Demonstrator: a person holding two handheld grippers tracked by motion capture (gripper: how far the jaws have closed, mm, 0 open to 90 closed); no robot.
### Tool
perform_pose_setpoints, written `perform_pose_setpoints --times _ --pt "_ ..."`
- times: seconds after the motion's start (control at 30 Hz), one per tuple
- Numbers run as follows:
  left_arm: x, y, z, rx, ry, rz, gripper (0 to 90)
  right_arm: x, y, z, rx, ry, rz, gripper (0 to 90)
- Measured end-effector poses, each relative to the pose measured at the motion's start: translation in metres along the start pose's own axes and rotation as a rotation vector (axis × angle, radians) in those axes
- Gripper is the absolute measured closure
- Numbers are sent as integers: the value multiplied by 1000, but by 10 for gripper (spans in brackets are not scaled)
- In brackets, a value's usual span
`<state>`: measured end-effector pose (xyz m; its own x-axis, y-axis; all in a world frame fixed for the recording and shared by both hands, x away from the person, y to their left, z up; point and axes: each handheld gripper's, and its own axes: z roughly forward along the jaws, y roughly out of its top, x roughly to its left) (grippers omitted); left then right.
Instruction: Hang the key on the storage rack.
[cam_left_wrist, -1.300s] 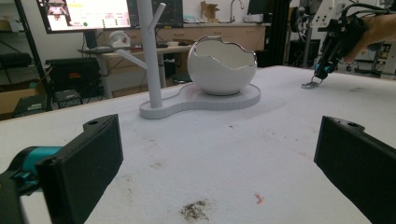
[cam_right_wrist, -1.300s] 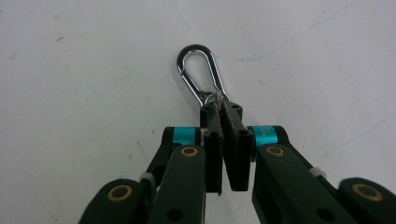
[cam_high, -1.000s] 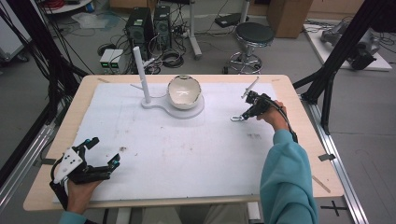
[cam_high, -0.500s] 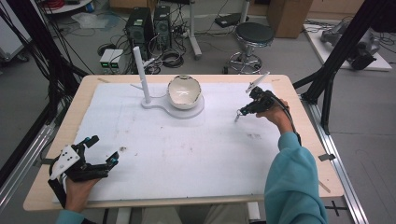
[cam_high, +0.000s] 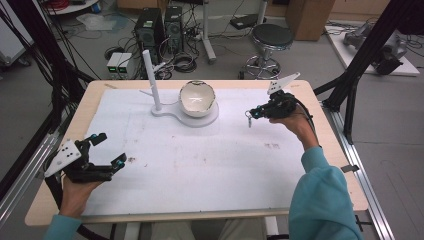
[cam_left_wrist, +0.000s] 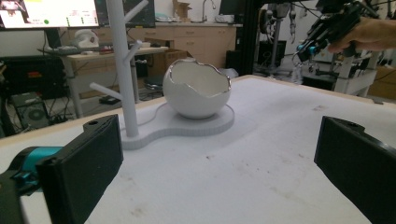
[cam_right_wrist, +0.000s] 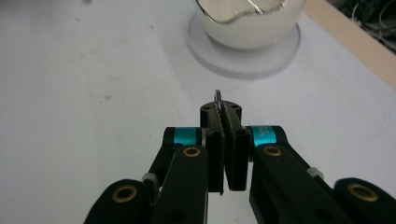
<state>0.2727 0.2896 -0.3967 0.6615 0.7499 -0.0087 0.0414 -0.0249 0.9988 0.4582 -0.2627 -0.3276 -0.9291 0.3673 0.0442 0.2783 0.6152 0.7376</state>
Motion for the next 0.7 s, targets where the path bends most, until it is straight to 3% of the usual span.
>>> perform_pose_setpoints --times 0.17,0.3,0.33,0.4,0.53,0.7 --pt "1 33 12 23 -46 55 17 21 11 -5 -53 23 -46 890" --pt "2 62 23 22 -94 85 17 36 19 -6 -116 55 -73 890" --pt "2 70 26 28 -104 100 17 43 23 -6 -156 78 -82 890" --pt "1 80 31 34 -110 115 17 45 25 -5 -170 87 -85 890" --pt "1 98 44 44 -165 106 17 55 32 -3 -230 123 -98 890" --pt "-5 112 65 87 -267 103 17 67 43 4 -284 162 -123 890"
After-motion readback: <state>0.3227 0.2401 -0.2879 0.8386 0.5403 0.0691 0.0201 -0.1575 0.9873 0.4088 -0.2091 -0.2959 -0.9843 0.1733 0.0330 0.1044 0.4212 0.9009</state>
